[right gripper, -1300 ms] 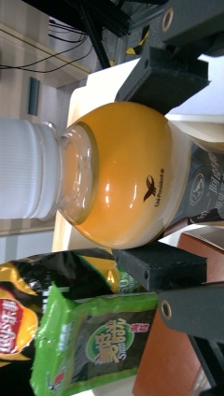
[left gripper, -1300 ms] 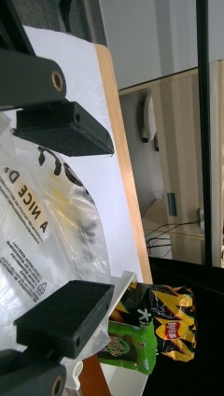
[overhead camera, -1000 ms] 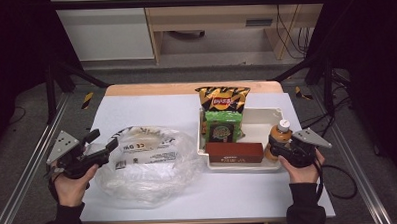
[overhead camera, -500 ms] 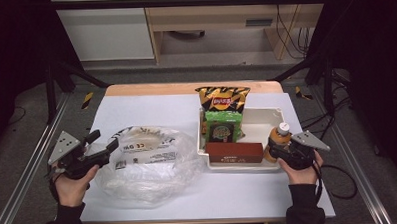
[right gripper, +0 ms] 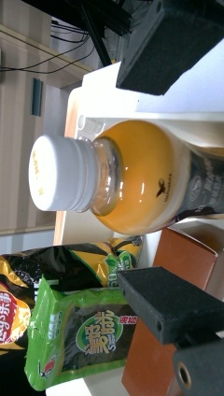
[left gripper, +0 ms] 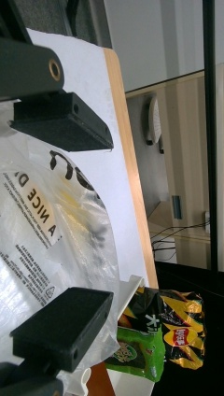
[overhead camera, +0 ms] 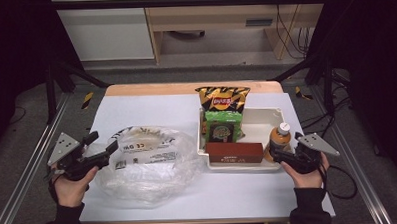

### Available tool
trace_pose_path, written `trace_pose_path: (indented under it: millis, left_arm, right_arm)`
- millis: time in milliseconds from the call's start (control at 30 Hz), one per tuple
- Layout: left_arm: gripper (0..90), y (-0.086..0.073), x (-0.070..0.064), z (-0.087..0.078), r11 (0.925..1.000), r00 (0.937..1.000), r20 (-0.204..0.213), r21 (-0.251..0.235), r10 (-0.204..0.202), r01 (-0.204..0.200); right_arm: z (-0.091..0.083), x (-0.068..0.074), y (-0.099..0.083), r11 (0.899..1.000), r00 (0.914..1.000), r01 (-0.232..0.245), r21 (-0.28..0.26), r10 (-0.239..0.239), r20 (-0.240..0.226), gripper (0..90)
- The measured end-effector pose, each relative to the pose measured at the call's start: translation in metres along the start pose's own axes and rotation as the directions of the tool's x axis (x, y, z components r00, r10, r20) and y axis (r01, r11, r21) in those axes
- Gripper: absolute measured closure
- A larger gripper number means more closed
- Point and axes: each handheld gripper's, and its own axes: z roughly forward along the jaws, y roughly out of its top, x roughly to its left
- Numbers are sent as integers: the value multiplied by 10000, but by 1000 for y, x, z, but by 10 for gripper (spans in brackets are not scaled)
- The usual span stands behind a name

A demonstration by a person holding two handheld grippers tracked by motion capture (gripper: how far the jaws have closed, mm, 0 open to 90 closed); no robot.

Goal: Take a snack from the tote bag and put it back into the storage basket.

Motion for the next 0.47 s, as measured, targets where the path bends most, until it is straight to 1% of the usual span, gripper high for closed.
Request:
trace_pose_path:
  millis: [100, 167, 267, 367, 467]
  left_arm:
    - [203, -2, 1, -1, 10000, 10000, -53, 72, 18, -17]
    - [199, -4, 1, -2, 9999, 10000, -78, 112, 4, -3]
    - [190, -8, 2, -3, 9998, 9999, -127, 181, 13, -11]
    - [180, -10, 3, -2, 9996, 9998, -182, 270, 7, -2]
    - [178, -10, 2, -1, 9996, 9999, -122, 271, 21, -18]
  right_arm:
    - [-5, -1, -1, 10000, 9999, -40, -41, 39, -105, 59]
    - [-8, -1, -3, 10000, 10000, -12, -10, 12, -75, 33]
    - [-12, -2, -6, 10000, 10000, 50, 74, -49, -80, 36]
    - [-15, -2, -7, 9999, 9999, -129, 95, 129, -51, 29]
    - [-18, -3, -6, 9996, 9997, -260, 77, 260, -18, 27]
